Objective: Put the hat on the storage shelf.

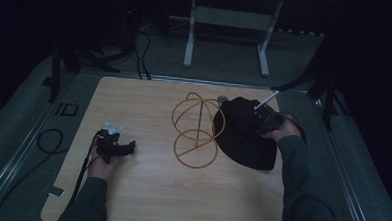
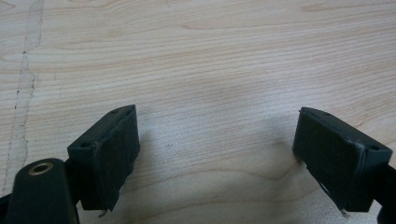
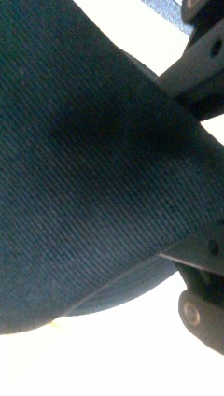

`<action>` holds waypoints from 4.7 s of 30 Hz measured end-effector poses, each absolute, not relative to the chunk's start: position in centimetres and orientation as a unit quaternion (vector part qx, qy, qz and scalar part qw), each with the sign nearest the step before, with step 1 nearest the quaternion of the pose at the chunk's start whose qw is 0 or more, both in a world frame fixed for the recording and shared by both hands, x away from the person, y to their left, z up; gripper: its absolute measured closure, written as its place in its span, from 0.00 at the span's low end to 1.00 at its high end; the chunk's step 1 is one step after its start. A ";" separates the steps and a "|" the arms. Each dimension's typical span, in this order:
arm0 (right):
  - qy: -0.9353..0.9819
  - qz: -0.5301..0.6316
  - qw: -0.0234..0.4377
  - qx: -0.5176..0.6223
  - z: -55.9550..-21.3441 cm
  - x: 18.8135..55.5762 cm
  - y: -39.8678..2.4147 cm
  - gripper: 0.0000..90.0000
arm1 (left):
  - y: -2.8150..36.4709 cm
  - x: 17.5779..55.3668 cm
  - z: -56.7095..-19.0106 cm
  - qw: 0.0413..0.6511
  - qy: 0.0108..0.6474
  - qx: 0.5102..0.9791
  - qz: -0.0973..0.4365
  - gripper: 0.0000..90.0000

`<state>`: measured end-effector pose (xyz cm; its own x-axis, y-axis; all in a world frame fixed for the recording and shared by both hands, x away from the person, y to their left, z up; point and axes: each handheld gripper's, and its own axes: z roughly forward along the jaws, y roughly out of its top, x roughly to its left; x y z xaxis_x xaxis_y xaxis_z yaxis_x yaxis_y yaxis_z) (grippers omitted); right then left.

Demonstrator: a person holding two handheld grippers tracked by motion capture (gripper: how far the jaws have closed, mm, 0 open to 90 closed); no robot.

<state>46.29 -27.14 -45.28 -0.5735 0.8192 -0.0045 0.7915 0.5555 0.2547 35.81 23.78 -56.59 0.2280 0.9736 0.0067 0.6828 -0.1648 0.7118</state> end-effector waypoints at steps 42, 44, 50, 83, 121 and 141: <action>0.886 0.160 0.091 0.426 -40.7 43.8 -28.0 0.97 | 23.8 35.8 -56.6 0.301 0.572 0.724 0.242 0.17; 0.887 0.163 0.094 0.421 -40.2 43.6 -28.0 0.97 | 23.8 35.8 -56.6 0.302 0.572 0.723 0.242 0.17; 0.888 0.169 0.104 0.414 -38.7 43.1 -28.0 0.97 | 23.8 35.8 -56.6 0.301 0.571 0.724 0.242 0.16; 0.902 0.178 0.122 0.374 -34.0 41.4 -28.1 0.97 | 23.8 35.8 -56.6 0.301 0.569 0.726 0.241 0.17; 0.896 0.222 0.126 0.363 -29.7 40.3 -31.3 0.97 | 23.8 35.8 -56.6 0.301 0.569 0.726 0.241 0.17; 0.903 0.246 0.122 0.330 -27.7 39.2 -32.1 0.97 | 23.8 35.8 -56.6 0.301 0.569 0.726 0.241 0.16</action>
<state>39.18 -32.10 -27.72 -0.7523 0.6562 -0.0584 0.5357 0.6609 0.5255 35.82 23.76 -56.57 0.2357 0.9718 0.0071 0.6821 -0.1706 0.7111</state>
